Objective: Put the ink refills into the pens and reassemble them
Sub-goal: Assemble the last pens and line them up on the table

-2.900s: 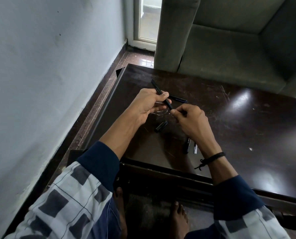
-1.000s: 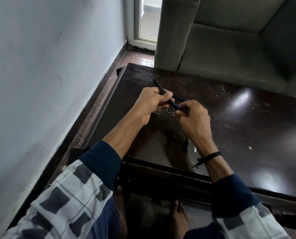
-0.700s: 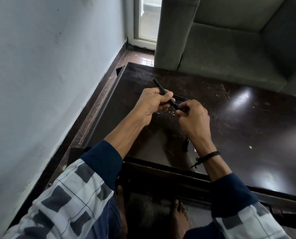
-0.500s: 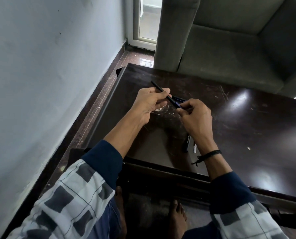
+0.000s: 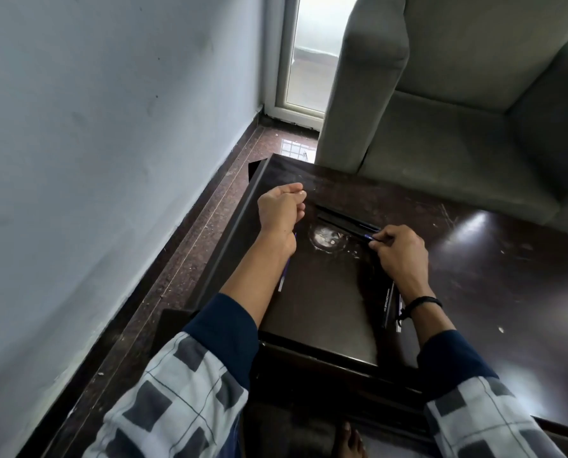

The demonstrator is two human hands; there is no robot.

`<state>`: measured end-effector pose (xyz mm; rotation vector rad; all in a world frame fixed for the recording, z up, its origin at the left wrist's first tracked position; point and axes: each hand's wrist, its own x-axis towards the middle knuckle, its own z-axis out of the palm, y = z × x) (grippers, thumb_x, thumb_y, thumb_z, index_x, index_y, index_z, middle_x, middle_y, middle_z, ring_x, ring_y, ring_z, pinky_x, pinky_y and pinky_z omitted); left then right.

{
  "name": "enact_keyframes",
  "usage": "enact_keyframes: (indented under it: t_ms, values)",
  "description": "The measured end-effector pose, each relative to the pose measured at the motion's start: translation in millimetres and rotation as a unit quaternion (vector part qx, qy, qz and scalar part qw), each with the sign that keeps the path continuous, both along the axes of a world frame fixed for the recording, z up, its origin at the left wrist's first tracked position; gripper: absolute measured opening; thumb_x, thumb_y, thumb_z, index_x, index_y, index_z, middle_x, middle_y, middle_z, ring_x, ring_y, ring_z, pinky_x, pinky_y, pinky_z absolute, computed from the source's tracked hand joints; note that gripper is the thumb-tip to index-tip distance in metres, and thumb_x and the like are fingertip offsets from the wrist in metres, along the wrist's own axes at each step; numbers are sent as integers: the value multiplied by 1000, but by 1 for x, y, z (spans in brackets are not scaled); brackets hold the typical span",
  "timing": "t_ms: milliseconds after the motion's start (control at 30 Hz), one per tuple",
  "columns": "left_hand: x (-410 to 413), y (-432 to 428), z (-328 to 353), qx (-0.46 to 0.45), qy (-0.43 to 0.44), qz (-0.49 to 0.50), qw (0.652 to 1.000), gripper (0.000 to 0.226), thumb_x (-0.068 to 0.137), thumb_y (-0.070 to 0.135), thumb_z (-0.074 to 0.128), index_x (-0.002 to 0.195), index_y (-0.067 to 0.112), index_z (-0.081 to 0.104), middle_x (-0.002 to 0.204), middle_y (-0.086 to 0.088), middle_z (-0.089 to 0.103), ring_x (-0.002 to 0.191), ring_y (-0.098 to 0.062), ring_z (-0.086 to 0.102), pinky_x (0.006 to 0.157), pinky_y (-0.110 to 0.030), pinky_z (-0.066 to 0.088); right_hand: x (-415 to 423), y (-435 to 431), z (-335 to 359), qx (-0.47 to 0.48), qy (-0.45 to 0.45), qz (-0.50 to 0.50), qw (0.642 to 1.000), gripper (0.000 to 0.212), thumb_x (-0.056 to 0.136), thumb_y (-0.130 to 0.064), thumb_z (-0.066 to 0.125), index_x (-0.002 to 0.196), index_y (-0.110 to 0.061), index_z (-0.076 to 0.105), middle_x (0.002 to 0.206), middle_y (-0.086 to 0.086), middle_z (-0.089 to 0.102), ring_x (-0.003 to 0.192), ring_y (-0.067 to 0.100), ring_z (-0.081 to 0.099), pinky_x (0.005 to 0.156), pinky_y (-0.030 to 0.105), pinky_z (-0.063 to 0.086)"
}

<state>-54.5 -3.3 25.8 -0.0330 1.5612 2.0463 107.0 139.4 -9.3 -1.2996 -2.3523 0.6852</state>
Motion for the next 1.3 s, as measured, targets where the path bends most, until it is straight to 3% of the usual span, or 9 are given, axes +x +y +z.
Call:
enact_keyframes:
  t_ms: [133, 233, 467, 767, 900, 1033, 1133, 1233, 1300]
  values:
    - [-1, 0, 0, 3, 2, 5, 1000, 20, 92, -2, 65, 101, 14, 73, 88, 0, 70, 74, -8, 61, 59, -14, 53, -6, 11, -5, 6, -2, -1, 1000, 7, 89, -17, 77, 96, -16, 77, 106, 6, 70, 89, 15, 56, 78, 26, 38]
    - [2, 1, -1, -2, 7, 3, 1000, 19, 93, -1, 65, 101, 14, 74, 91, -1, 71, 76, -9, 62, 62, -15, 55, -11, 15, -7, 14, -3, 6, 1000, 9, 88, -16, 78, 97, -14, 78, 107, 8, 70, 96, 23, 64, 79, 27, 40]
    - [2, 1, -1, -9, 13, 3, 1000, 18, 93, 0, 65, 100, 14, 74, 96, -3, 73, 81, -11, 64, 66, -17, 56, -21, 18, -14, 36, -4, 17, 999, 8, 90, -18, 76, 97, -14, 74, 107, 6, 66, 99, 28, 66, 85, 40, 54]
    - [4, 3, -3, -13, 24, -16, 1000, 18, 93, 0, 64, 100, 13, 74, 93, -3, 72, 80, -10, 63, 66, -17, 55, 0, 11, 4, 67, 9, -15, 998, 11, 86, -20, 76, 96, -23, 72, 105, -1, 68, 94, 18, 64, 73, 30, 44]
    - [5, 4, -2, -12, 19, -25, 999, 18, 91, -1, 65, 99, 12, 74, 91, -3, 71, 77, -10, 62, 65, -17, 54, 32, 7, 26, 22, -67, -23, 997, 6, 83, -28, 77, 86, -25, 72, 92, -3, 72, 88, 20, 65, 74, 31, 45]
    - [7, 4, -2, -16, 23, -32, 999, 18, 91, -2, 65, 99, 11, 74, 90, -3, 71, 74, -10, 61, 63, -17, 53, 55, -8, 33, -44, -143, 1, 989, 16, 84, -35, 81, 77, -26, 70, 86, -1, 73, 81, 22, 68, 69, 31, 48]
    - [9, 5, -3, -22, 27, -40, 999, 17, 91, -1, 65, 98, 12, 74, 90, -3, 71, 74, -10, 62, 64, -18, 54, 58, -22, 25, -29, -149, 19, 988, 18, 85, -32, 80, 75, -24, 68, 80, -2, 70, 75, 20, 67, 65, 31, 49]
    - [8, 5, -3, -25, 32, -43, 998, 17, 90, -1, 66, 98, 12, 74, 89, -4, 71, 76, -11, 62, 66, -19, 54, 53, -30, 16, -6, -169, 34, 985, 17, 86, -31, 78, 77, -25, 66, 84, 0, 71, 80, 26, 68, 74, 40, 58]
    - [8, 5, -3, -29, 36, -47, 998, 17, 91, -1, 66, 98, 12, 74, 90, -4, 71, 77, -11, 63, 67, -20, 55, 50, -33, 14, 5, -176, 36, 984, 14, 88, -31, 76, 80, -25, 65, 86, 0, 70, 81, 26, 68, 72, 38, 57]
